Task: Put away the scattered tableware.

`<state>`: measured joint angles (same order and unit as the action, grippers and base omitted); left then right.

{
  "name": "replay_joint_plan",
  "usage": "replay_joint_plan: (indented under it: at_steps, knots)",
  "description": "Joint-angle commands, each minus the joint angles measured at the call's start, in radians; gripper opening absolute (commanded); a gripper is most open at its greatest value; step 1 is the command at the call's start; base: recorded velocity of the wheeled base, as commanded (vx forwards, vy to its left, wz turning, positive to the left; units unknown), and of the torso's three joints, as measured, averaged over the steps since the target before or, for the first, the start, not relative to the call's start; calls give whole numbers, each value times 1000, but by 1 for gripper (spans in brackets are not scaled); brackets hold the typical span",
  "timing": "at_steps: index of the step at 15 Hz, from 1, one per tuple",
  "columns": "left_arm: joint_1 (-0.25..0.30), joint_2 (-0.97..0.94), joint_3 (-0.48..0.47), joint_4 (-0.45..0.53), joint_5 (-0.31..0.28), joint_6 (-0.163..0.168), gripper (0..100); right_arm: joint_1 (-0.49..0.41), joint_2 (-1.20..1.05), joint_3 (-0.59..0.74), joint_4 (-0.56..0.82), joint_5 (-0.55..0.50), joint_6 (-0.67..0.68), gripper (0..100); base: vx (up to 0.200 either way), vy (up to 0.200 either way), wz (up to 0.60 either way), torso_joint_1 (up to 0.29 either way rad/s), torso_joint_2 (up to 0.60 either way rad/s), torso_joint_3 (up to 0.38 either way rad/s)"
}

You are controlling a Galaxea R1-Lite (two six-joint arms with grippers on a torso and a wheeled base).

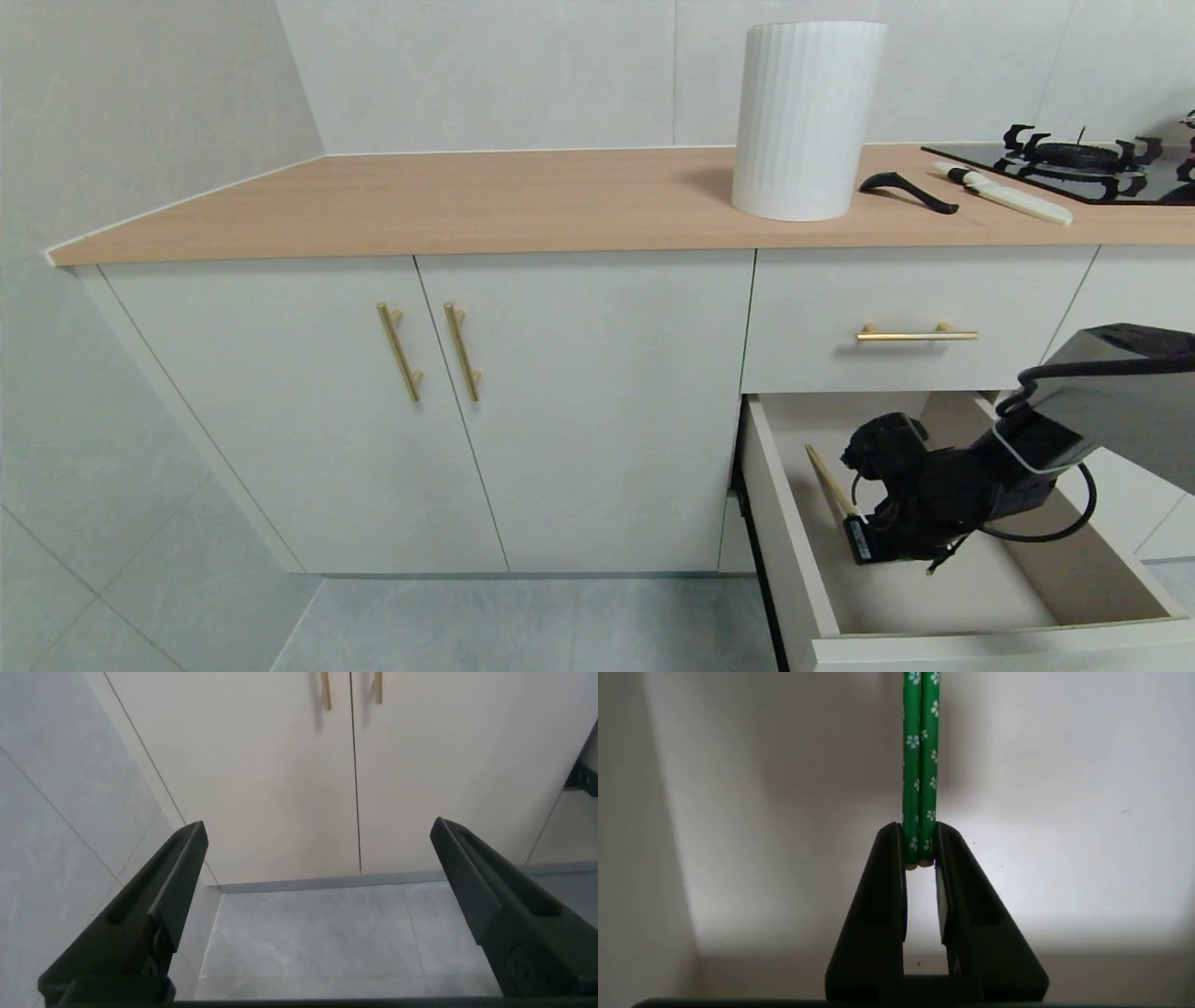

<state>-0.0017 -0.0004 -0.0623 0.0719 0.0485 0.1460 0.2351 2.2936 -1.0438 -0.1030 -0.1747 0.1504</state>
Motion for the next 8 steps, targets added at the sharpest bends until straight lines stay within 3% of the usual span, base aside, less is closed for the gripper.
replay_joint_plan:
  at_steps: [1, 8]
  knots:
    - [0, 0, -1, 0, 1, 0, 100, -2, 26, 1, 0, 0, 0, 0, 0, 0, 0, 0, 0, 0]
    - [0, 0, 1, -1, 1, 0, 100, -2, 30, 4, -20, -2, 0, 0, 0, 0, 0, 0, 0, 0]
